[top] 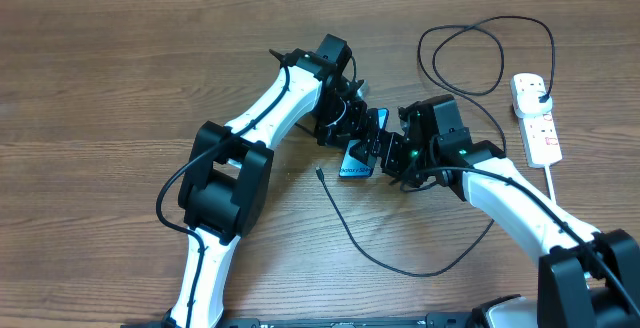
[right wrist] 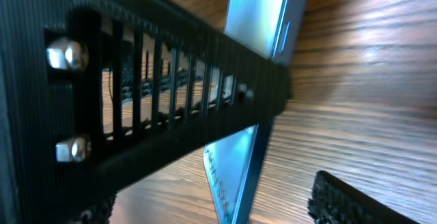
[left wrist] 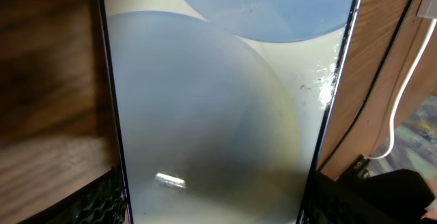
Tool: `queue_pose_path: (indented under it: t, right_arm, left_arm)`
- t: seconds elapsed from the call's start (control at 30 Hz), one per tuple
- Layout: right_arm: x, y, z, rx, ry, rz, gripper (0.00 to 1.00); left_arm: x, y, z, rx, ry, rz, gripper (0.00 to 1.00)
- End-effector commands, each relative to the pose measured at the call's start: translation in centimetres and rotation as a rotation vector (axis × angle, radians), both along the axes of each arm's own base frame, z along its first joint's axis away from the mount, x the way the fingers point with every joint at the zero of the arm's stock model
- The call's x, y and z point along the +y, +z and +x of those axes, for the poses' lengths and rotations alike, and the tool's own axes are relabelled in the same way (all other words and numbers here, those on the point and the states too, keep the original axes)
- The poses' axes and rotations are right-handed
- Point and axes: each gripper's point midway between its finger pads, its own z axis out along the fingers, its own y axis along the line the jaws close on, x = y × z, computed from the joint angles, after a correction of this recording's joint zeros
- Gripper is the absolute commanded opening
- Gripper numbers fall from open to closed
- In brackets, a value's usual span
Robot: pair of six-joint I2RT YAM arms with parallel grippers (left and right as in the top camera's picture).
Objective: Plug charger to phone and switch on socket
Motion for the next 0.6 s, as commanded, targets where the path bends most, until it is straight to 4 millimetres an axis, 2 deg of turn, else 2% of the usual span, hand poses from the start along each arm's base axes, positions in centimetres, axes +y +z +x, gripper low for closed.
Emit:
queue_pose_path:
  t: [0.0,0.1,0.17,0.23,0.43,0.5,0.57]
  right_arm:
    - [0.3,-1.0,0.4,0.023,-0.046,-0.009,0.85]
    - [0.0,-0.9,1.2,-0.003,-0.080,-0.023,0.72]
    - [-0.6,-1.2,1.7,-0.005,-0.129,-0.050,0.69]
    - [-0.6,-1.1,1.9,-0.015,-0.131,-0.048,0.62]
    - [-1.6,-2.0,2.0,-0.022,-0.163,-0.100,0.58]
    - [-1.4,-1.7,2.4,-0.041,-0.164,-0.092,0.45]
    - [-1.6,-1.7,2.6,-0.051,-0.173,-0.101,0.39]
  left_arm:
    - [-1.6,1.7,-0.2,-0.015,-0.062,-0.101,0.80]
    - [-2.0,2.1,-0.4,-0.008,-0.072,-0.134,0.81]
    - [-2.5,2.6,-0.5,-0.001,-0.080,-0.180,0.81]
    - [-2.7,2.8,-0.6,0.005,-0.083,-0.198,0.81]
    - [-3.5,3.9,-1.2,0.024,-0.112,-0.278,0.80]
    - [-3.7,4.3,-1.5,0.037,-0.116,-0.302,0.81]
    - [-3.9,4.7,-1.6,0.043,-0.124,-0.329,0.81]
